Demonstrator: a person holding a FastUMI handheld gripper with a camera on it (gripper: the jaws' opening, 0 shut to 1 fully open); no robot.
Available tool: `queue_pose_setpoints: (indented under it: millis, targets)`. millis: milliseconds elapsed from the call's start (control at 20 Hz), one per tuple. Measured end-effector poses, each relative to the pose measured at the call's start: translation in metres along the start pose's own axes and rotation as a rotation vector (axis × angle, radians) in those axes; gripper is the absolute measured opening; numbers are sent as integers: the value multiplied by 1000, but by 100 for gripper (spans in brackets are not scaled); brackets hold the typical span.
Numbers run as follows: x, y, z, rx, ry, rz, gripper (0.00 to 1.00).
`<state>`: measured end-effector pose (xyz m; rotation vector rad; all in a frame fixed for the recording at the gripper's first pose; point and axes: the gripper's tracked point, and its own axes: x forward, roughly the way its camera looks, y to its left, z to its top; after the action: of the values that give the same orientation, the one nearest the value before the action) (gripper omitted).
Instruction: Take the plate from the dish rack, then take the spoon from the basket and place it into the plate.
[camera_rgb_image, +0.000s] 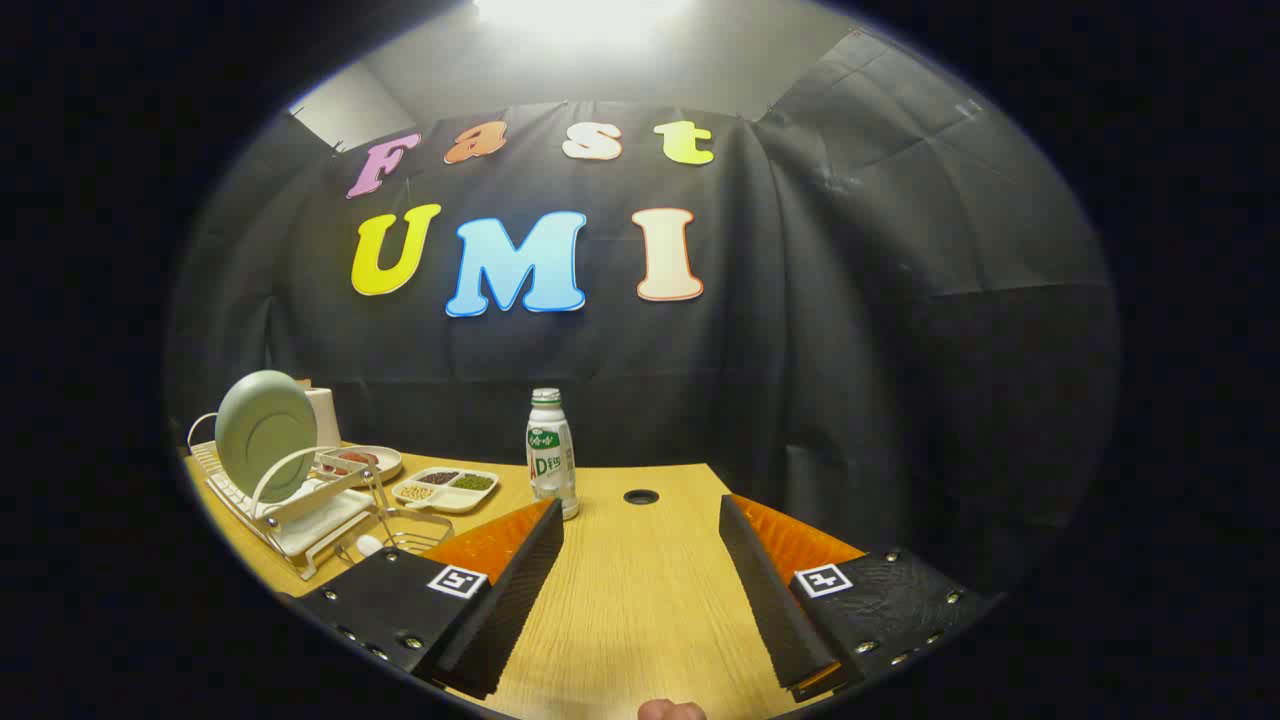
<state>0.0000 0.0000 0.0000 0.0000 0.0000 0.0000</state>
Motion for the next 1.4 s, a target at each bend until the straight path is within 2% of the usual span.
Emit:
queue_pose_setpoints:
  millis: [350,650,1100,1400]
  targets:
    - [-36,45,118,5,-53,-1,96]
    - [-48,106,164,34,-32,18,96]
    - [-52,215,199,48,-47,135,96]
    - [-46,270,200,73,-13,158,96]
